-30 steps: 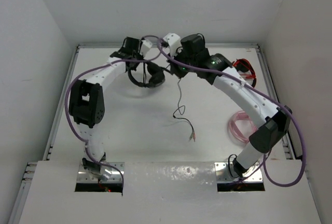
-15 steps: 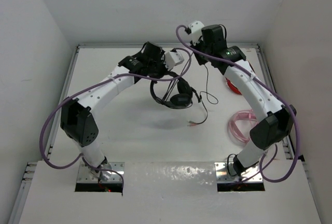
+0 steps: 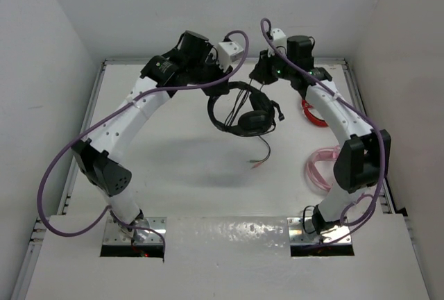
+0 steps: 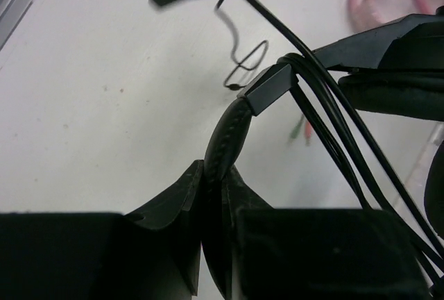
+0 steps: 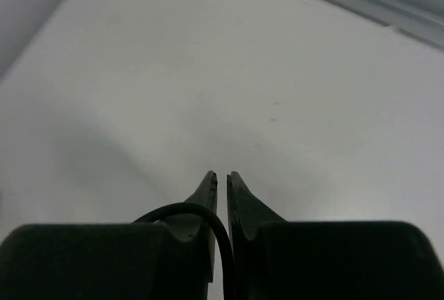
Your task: Wrap the headphones
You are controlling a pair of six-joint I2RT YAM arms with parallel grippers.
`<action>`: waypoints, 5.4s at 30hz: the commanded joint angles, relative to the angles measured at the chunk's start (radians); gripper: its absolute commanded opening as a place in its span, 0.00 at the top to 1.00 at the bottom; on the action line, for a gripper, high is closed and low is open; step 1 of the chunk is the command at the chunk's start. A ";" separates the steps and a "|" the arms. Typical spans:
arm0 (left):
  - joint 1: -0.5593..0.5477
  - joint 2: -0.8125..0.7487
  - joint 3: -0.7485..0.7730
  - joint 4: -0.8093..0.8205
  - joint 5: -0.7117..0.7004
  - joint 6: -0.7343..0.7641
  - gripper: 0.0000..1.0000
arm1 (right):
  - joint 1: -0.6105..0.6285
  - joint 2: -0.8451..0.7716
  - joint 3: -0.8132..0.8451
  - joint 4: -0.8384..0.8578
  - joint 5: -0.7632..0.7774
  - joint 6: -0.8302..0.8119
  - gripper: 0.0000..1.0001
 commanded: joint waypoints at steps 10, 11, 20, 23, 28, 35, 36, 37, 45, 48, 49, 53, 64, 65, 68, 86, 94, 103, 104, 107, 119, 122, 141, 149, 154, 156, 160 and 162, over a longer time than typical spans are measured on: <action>0.058 0.043 0.283 0.003 0.144 -0.234 1.00 | 0.081 0.076 -0.351 0.725 -0.233 0.395 0.89; 0.061 0.049 0.305 0.004 0.130 -0.239 1.00 | 0.085 0.084 -0.359 0.736 -0.204 0.398 0.88; 0.087 0.092 0.398 0.024 -0.007 -0.202 1.00 | 0.101 0.208 -0.361 0.883 -0.114 0.462 0.53; 0.135 0.107 0.420 0.044 0.042 -0.239 1.00 | 0.102 0.253 -0.338 0.877 -0.095 0.459 0.47; 0.181 0.130 0.478 0.063 0.041 -0.257 1.00 | 0.105 0.322 -0.330 0.872 -0.063 0.446 0.45; 0.202 0.150 0.491 0.070 0.041 -0.282 1.00 | 0.128 0.375 -0.302 0.901 0.063 0.455 0.82; 0.205 0.152 0.492 0.075 0.041 -0.291 1.00 | 0.130 0.380 -0.301 0.907 0.069 0.458 0.87; 0.221 0.156 0.489 0.079 0.041 -0.294 1.00 | 0.132 0.385 -0.293 0.907 0.069 0.458 0.94; 0.398 0.196 0.486 0.176 0.039 -0.518 1.00 | 0.184 0.328 -0.360 0.840 0.058 0.429 1.00; 0.466 0.206 0.465 0.194 -0.008 -0.591 1.00 | 0.253 0.209 -0.490 0.842 0.080 0.384 1.00; 0.483 0.207 0.455 0.198 -0.010 -0.614 1.00 | 0.271 0.173 -0.518 0.843 0.092 0.378 1.00; 0.532 0.207 0.415 0.208 -0.083 -0.596 1.00 | 0.357 0.003 -0.659 0.886 0.158 0.352 1.00; 0.523 0.164 0.150 0.351 -0.504 -0.253 1.00 | 0.454 -0.120 -0.414 0.261 -0.104 0.070 1.00; 0.520 0.161 0.118 0.386 -0.530 -0.195 1.00 | 0.454 -0.129 -0.390 0.219 -0.119 0.035 1.00; 0.497 0.141 0.006 0.443 -0.585 -0.101 1.00 | 0.455 -0.143 -0.312 0.086 -0.143 -0.013 1.00; 0.137 -0.158 -0.438 0.250 -0.393 0.522 1.00 | 0.400 -0.293 -0.193 -0.157 0.984 -0.347 1.00; -0.066 -0.193 -0.442 0.216 -0.602 0.515 1.00 | 0.400 -0.241 -0.135 -0.296 1.232 -0.585 1.00; -0.066 -0.152 -0.352 0.329 -0.800 0.369 1.00 | 0.400 -0.194 0.156 -0.631 0.834 -0.323 1.00; -0.066 -0.152 -0.358 0.346 -0.817 0.367 1.00 | 0.400 -0.186 0.164 -0.645 0.841 -0.312 1.00; -0.054 -0.152 -0.362 0.383 -0.849 0.367 1.00 | 0.400 -0.152 0.234 -0.742 0.818 -0.266 1.00; -0.048 -0.138 -0.297 0.213 -0.503 0.387 1.00 | 0.400 -0.336 0.008 -0.278 0.786 -0.442 1.00; -0.061 -0.120 -0.260 0.140 -0.379 0.337 1.00 | 0.389 -0.468 -0.213 0.135 0.677 -0.578 1.00; -0.054 -0.031 -0.158 0.035 -0.093 0.004 1.00 | 0.254 -0.316 -0.133 0.326 0.063 -0.283 1.00; 0.010 -0.005 -0.155 0.101 -0.070 -0.044 1.00 | 0.296 -0.339 -0.193 0.320 0.093 -0.185 1.00; 0.055 0.014 -0.123 0.107 0.019 -0.096 1.00 | 0.340 -0.338 -0.223 0.329 0.129 -0.119 1.00; 0.055 0.015 -0.122 0.112 -0.016 -0.094 1.00 | 0.357 -0.335 -0.229 0.329 0.130 -0.105 1.00; 0.096 0.026 -0.093 0.112 0.028 -0.131 1.00 | 0.406 -0.326 -0.250 0.321 0.196 -0.130 1.00; 0.110 0.029 -0.069 0.095 0.074 -0.144 1.00 | 0.408 -0.321 -0.270 0.323 0.222 -0.130 1.00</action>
